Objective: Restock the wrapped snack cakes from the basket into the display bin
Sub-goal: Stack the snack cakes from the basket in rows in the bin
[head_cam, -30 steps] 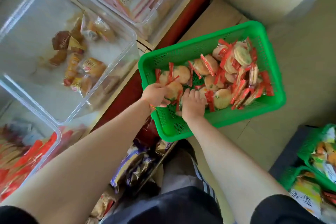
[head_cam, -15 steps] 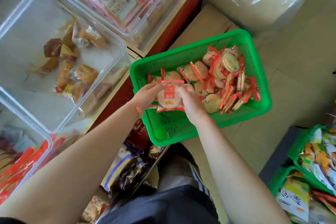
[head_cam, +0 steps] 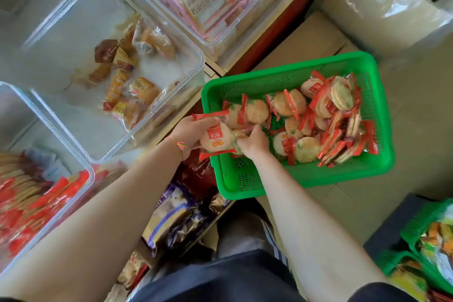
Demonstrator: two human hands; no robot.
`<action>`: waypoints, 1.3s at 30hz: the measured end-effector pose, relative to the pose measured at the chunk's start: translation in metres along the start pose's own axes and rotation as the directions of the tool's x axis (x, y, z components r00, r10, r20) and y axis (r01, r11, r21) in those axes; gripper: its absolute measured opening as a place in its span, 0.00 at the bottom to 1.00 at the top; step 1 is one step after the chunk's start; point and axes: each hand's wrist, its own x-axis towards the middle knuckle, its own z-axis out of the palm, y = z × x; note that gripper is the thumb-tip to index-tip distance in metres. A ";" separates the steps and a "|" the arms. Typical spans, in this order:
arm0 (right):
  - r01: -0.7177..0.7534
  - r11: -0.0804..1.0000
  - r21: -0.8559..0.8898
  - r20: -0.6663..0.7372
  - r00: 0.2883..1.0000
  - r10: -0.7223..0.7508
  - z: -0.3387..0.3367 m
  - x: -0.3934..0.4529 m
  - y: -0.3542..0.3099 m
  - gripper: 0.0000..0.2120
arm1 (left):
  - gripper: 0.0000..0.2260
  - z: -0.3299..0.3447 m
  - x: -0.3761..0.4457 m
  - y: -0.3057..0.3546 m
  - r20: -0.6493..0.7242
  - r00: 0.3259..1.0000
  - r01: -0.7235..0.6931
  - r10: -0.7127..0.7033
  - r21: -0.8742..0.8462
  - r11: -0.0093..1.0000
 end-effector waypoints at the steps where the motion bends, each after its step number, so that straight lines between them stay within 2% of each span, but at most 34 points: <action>1: -0.009 1.000 -0.030 0.030 0.999 0.010 0.003 -0.002 0.001 0.19 | 0.14 -0.001 0.000 -0.001 -0.008 1.000 0.016 -0.016 -0.009 1.000; 3: -0.007 0.999 0.035 0.071 0.997 0.004 0.004 -0.007 0.004 0.14 | 0.14 -0.004 -0.002 -0.002 -0.015 0.999 0.033 -0.033 -0.015 0.999; 5: -0.039 0.968 0.248 0.047 0.998 0.028 -0.002 -0.014 0.005 0.11 | 0.13 -0.007 -0.005 -0.002 -0.018 0.999 0.029 -0.029 -0.004 1.000; 7: -0.076 0.869 0.488 0.033 0.997 0.069 -0.013 -0.025 0.003 0.10 | 0.11 -0.009 -0.010 -0.001 -0.009 1.000 0.017 -0.017 -0.013 1.000; 10: -0.021 0.769 0.639 -0.012 0.999 0.038 -0.033 -0.046 -0.008 0.14 | 0.11 -0.016 -0.021 0.006 0.030 0.999 -0.021 0.022 -0.034 0.999; 13: 0.151 0.775 0.614 -0.120 0.988 -0.097 -0.046 -0.070 -0.035 0.15 | 0.11 -0.031 -0.041 0.016 0.051 0.997 -0.057 0.061 -0.074 0.996; 14: 0.207 0.769 0.605 -0.114 0.978 -0.174 -0.049 -0.079 -0.045 0.16 | 0.11 -0.038 -0.049 0.020 0.079 0.994 -0.074 0.080 -0.073 0.995; 18: 0.318 0.747 0.584 0.101 0.885 -0.455 -0.048 -0.113 -0.086 0.26 | 0.11 -0.076 -0.084 0.025 0.205 0.971 -0.106 0.126 -0.105 0.989; 20: 0.329 0.773 0.542 0.184 0.851 -0.492 -0.040 -0.130 -0.104 0.25 | 0.14 -0.099 -0.100 0.018 0.269 0.952 -0.107 0.148 -0.160 0.981; 22: 0.455 0.805 0.380 0.118 0.840 -0.530 -0.025 -0.143 -0.116 0.21 | 0.16 -0.121 -0.111 0.005 0.291 0.940 -0.113 0.175 -0.219 0.969; 23: 0.526 0.799 0.292 0.084 0.818 -0.569 -0.015 -0.149 -0.121 0.16 | 0.15 -0.132 -0.117 -0.003 0.282 0.942 -0.113 0.184 -0.249 0.962; 24: 0.566 0.791 0.232 0.092 0.797 -0.597 -0.005 -0.155 -0.125 0.10 | 0.15 -0.142 -0.122 -0.011 0.263 0.947 -0.108 0.185 -0.281 0.953; 25: 0.581 0.787 0.207 0.135 0.780 -0.611 0.006 -0.162 -0.129 0.09 | 0.14 -0.153 -0.127 -0.019 0.240 0.953 -0.104 0.185 -0.313 0.944; 29: 0.564 0.818 0.114 0.274 0.774 -0.571 0.048 -0.192 -0.151 0.32 | 0.14 -0.200 -0.146 -0.052 0.142 0.973 -0.114 0.183 -0.398 0.910; 31: 0.587 0.807 0.062 0.308 0.758 -0.575 0.068 -0.206 -0.163 0.36 | 0.15 -0.223 -0.153 -0.069 0.132 0.968 -0.131 0.211 -0.451 0.883; 32: 0.599 0.799 0.056 0.339 0.741 -0.579 0.079 -0.213 -0.168 0.35 | 0.15 -0.234 -0.157 -0.076 0.126 0.965 -0.144 0.230 -0.479 0.866; 36: 0.610 0.786 0.098 0.421 0.691 -0.588 0.121 -0.240 -0.186 0.18 | 0.16 -0.271 -0.177 -0.099 0.047 0.964 -0.194 0.263 -0.554 0.810; 39: 0.542 0.802 0.251 0.377 0.709 -0.596 0.147 -0.252 -0.197 0.12 | 0.13 -0.294 -0.187 -0.112 -0.143 0.961 -0.274 0.237 -0.593 0.757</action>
